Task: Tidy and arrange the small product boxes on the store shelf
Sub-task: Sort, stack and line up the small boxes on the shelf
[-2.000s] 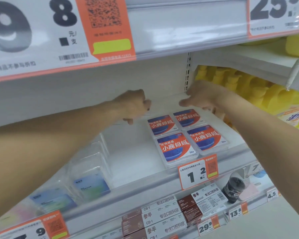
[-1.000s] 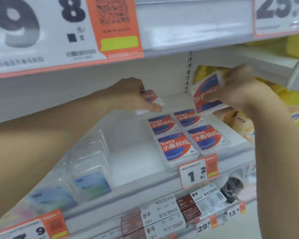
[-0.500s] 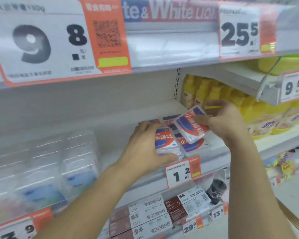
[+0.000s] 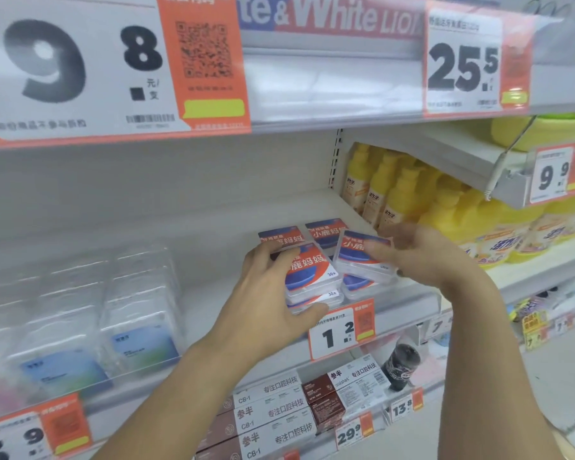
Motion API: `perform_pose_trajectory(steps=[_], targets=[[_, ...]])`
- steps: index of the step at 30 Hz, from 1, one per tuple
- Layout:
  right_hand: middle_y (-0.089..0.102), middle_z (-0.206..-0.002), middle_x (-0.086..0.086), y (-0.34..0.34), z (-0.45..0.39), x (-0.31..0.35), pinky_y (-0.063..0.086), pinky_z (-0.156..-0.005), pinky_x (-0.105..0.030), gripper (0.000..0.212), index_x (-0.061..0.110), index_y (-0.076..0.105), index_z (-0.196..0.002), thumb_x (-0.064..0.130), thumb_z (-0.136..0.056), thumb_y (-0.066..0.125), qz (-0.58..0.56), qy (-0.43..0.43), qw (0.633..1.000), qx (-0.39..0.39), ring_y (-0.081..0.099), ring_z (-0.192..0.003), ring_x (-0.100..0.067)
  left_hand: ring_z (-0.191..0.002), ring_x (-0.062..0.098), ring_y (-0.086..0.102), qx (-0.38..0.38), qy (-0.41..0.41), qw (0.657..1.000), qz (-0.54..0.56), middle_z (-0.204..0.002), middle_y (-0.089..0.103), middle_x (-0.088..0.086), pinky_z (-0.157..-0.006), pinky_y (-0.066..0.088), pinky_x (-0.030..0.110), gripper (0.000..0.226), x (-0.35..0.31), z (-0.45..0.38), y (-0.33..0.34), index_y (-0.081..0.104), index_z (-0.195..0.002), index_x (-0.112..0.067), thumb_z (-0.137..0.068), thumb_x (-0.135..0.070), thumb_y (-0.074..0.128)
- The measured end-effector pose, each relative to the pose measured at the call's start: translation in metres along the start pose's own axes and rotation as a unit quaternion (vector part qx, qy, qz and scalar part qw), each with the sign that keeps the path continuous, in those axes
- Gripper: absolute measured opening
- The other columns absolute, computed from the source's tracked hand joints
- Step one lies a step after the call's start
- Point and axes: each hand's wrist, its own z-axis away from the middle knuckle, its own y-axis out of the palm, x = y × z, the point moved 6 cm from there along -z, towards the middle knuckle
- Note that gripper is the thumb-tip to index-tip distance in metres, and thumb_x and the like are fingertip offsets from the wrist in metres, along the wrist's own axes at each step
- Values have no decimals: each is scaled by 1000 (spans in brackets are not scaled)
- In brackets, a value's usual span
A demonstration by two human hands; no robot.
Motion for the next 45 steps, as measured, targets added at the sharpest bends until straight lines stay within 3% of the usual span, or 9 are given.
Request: perform_pose_trajectory(steps=[2,5,8,14,24,31,34,41,45], targets=[[62,-122,0,5,5,-4,55,-74,-33,54,25,56,-133,37,-84,74,-34,7,999,39,64,-93,-18,-132,5,29,0,-3,1000,13,-144,31,-15,-94,22,4,84,2,0,1,39,-141,-34,-69,-55,76],[59,-136,3,11,5,-7,48,-66,-25,61,34,43,-146,24,-91,69,-88,5,992,86,58,-116,-14,-133,9,33,-14,-4,999,48,-148,26,-14,-103,39,17,76,2,4,3,45,-136,-36,-69,-49,79],[58,-140,2,17,4,-9,47,-75,-27,62,29,37,-150,21,-95,64,-97,28,988,114,55,-125,-17,-139,13,27,-25,-33,997,59,-150,4,-22,-104,35,19,72,-2,12,4,41,-137,-42,-74,-45,76],[66,-124,-4,16,3,-8,52,-84,-37,52,22,44,-145,25,-96,61,-50,37,994,88,62,-107,-21,-119,8,49,-16,-100,992,72,-142,32,-4,-86,46,18,72,-6,17,15,24,-145,-44,-86,-43,65],[61,-133,-4,16,8,-5,46,-86,-34,49,17,42,-147,21,-100,54,-23,21,997,74,58,-109,-20,-129,25,47,-9,-150,987,54,-157,11,6,-94,53,33,77,-13,20,32,8,-148,-41,-90,-45,57],[64,-130,-2,16,2,-4,50,-91,-37,60,15,39,-147,39,-96,58,-56,35,995,70,62,-111,-19,-103,7,57,-58,-219,948,222,-131,51,-6,-66,40,12,56,-3,7,9,32,-135,-30,-89,-49,58],[60,-136,-5,14,-6,5,51,-75,-30,61,14,44,-145,46,-95,57,-71,13,997,6,64,-111,-21,-91,11,61,-71,-279,913,289,-123,60,-3,-58,43,14,35,10,-8,5,38,-118,-30,-92,-39,60],[69,-118,5,33,-17,5,56,-75,-25,46,25,54,-136,49,-98,49,-64,-19,995,70,69,-96,-10,-105,16,64,-34,-294,917,269,-126,60,-3,-83,54,30,45,28,-20,17,50,-124,-29,-84,-36,69],[69,-109,6,38,-20,7,53,-69,-20,38,27,57,-130,45,-97,54,-41,-21,996,77,67,-89,-3,-104,14,63,-28,-282,926,249,-128,58,-5,-67,50,20,46,29,-19,18,48,-125,-33,-84,-41,69]])
